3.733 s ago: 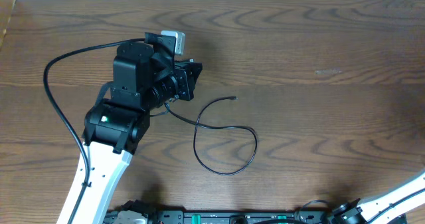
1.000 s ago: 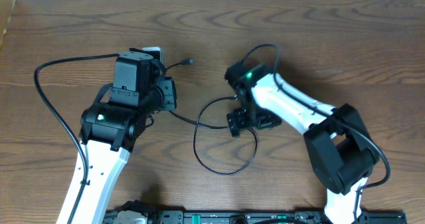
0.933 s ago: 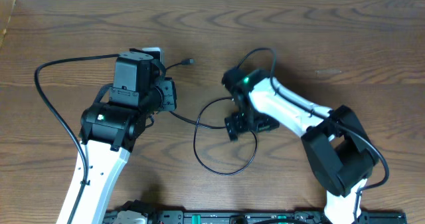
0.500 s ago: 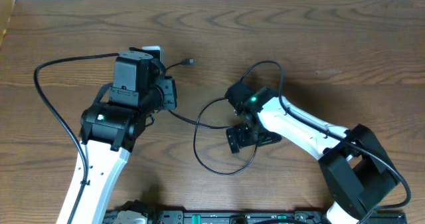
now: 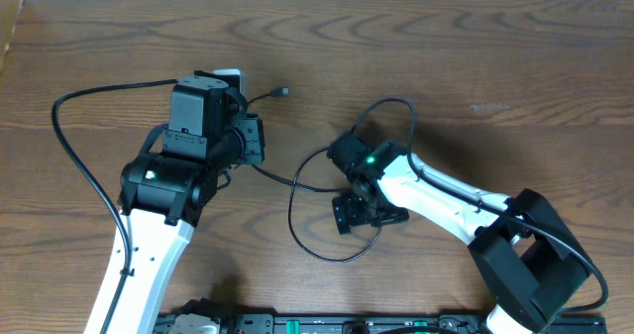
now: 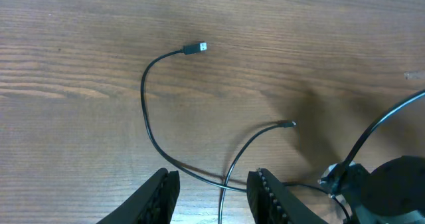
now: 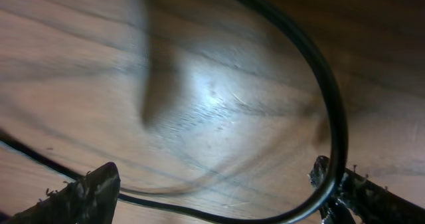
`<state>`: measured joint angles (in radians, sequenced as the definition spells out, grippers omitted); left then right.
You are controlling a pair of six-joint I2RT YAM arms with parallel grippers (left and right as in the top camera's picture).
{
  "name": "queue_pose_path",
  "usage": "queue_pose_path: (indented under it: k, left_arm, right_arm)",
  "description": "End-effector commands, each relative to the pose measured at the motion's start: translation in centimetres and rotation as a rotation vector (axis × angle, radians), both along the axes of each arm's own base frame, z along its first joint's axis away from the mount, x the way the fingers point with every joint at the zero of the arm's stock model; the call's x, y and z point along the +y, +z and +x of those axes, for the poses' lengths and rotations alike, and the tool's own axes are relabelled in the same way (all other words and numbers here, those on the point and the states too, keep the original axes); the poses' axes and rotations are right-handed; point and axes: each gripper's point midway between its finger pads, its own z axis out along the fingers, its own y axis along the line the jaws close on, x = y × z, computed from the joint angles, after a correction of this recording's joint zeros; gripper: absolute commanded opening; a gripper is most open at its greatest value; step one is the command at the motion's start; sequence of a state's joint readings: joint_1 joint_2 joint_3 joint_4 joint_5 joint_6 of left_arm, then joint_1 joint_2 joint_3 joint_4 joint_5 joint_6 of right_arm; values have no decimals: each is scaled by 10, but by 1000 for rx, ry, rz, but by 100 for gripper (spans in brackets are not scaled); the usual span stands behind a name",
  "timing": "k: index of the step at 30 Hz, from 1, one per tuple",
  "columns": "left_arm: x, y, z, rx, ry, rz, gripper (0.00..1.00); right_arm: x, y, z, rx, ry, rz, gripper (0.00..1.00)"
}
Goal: Untangle cables
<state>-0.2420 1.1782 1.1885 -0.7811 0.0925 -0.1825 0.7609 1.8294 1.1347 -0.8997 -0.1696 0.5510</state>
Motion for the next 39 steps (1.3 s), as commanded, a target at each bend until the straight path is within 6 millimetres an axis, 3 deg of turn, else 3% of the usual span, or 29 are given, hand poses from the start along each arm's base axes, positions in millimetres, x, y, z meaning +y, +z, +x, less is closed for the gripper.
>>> queue_pose_path:
  k: [1,9,20,21,23,28,31,34,35,39]
  left_arm:
    - [0,3,1,-8,-1,-5,39]
    - [0,4,0,-11,-1,-5,39]
    - [0,10,-4,-27,-6,-15,39]
    - [0,11,-4,-29,-6,-15,39]
    - [0,13,-5,-33,-6,-16,39]
    - [1,12,-7,-28,-6,-15,39]
    - [1,11,-8,-23,-6,-14,39]
    - [1,11,-8,-23,-6,-14,40]
    - [0,11,-9,-19,-6,-19,40]
    - [-2,10,-10,-13,-15,-29,40]
  right_arm:
    - [-4,-2,-4,-13,-41,-23,85]
    - [-2,-4,-5,-17,-41,-21,58]
    - [-15,-27,-20,9,-83,-42,44]
    - [-16,-28,-21,12,-91,-44,40]
    - [-17,-30,-22,15,-94,-46,1]
    - [-6,-24,-13,-8,-93,9,1]
    - [-4,-3,13,-77,-80,68,1]
    - [-16,41,66,-237,-139,127,1]
    - [-27,61,90,-310,-162,143,1]
    - [-74,115,151,-472,-230,174,1]
